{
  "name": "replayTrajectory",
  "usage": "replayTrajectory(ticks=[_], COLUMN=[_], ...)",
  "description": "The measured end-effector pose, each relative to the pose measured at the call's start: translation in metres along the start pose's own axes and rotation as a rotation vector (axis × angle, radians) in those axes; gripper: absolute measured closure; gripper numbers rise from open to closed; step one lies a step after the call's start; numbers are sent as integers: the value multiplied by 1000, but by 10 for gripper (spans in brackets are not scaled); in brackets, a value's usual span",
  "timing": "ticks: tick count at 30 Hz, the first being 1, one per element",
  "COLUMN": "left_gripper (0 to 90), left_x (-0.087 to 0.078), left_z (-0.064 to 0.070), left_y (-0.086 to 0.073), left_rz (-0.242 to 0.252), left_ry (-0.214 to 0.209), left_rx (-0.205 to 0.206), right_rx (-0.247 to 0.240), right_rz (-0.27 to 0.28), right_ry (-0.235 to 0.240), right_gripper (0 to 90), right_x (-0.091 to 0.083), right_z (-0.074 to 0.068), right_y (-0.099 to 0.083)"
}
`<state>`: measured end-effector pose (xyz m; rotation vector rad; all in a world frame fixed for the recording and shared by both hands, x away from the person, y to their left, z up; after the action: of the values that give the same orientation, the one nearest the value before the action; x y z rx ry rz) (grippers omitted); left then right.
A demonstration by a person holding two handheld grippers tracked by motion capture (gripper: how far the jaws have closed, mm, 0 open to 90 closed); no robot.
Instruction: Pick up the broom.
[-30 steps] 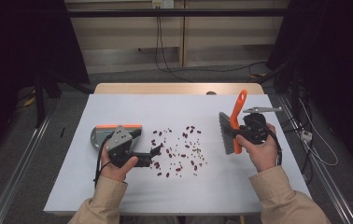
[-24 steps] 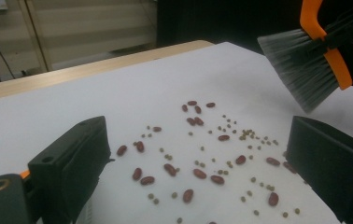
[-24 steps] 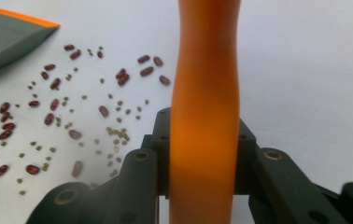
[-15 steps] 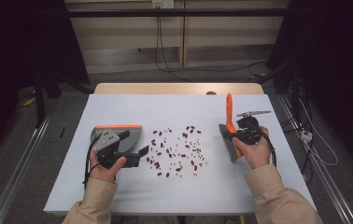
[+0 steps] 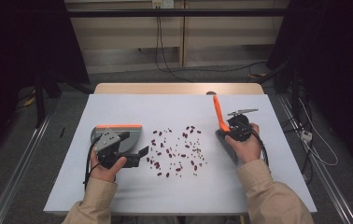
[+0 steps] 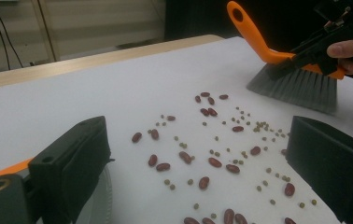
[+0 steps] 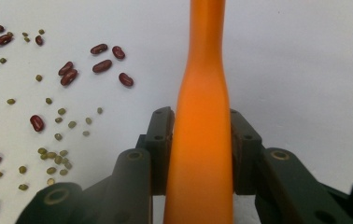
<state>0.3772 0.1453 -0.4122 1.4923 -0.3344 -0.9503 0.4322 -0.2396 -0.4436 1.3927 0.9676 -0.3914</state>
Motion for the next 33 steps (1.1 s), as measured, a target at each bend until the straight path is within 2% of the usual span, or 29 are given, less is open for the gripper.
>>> replayTrajectory(ticks=[3, 9, 14, 19, 23, 25, 26, 27, 31, 33], left_gripper=[61, 61, 61, 61, 61, 61, 61, 61, 61, 61], left_x=[1, 0, 0, -1, -2, -3, -3, -3, -3, -3], left_z=[-1, -1, -2, -4, -3, -4, -4, -4, -5, -5], left_y=[-1, -1, -1, -2, -3, -4, -4, -4, -4, -4], left_rz=[-1, -1, 0, -2, 0, -3, -5, -5, -8, -4], left_ry=[2, 5, 9, 12, 14, 14, 15, 16, 14, 16], left_rx=[-1, -1, -1, -6, -7, -4, -6, -5, 3, -3], right_rx=[10, -19, -26, -26, -31, -36, -36, -39, -26, -3], right_rz=[22, 56, 54, 50, 18, -8, -1, 2, 6, 4], right_ry=[3, -5, -25, -3, -23, -45, -51, -35, -51, -52], right_gripper=[627, 580, 543, 535, 601, 606, 646, 694, 708, 711], right_x=[-3, -16, -29, -37, -35, -31, -30, -29, -29, -29], right_z=[2, 1, 1, -4, -5, -3, -2, -2, -1, -2], right_y=[1, 2, -1, -9, -18, -23, -24, -25, -27, -26])
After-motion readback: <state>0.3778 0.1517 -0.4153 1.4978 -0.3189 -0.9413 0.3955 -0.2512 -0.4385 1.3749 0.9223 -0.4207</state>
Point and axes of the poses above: each handheld gripper's, and its own axes: x roughly forward along the jaws, y roughly out of its top, z roughly to its right, the point moved 3 cm from there along x, roughly forward along the jaws
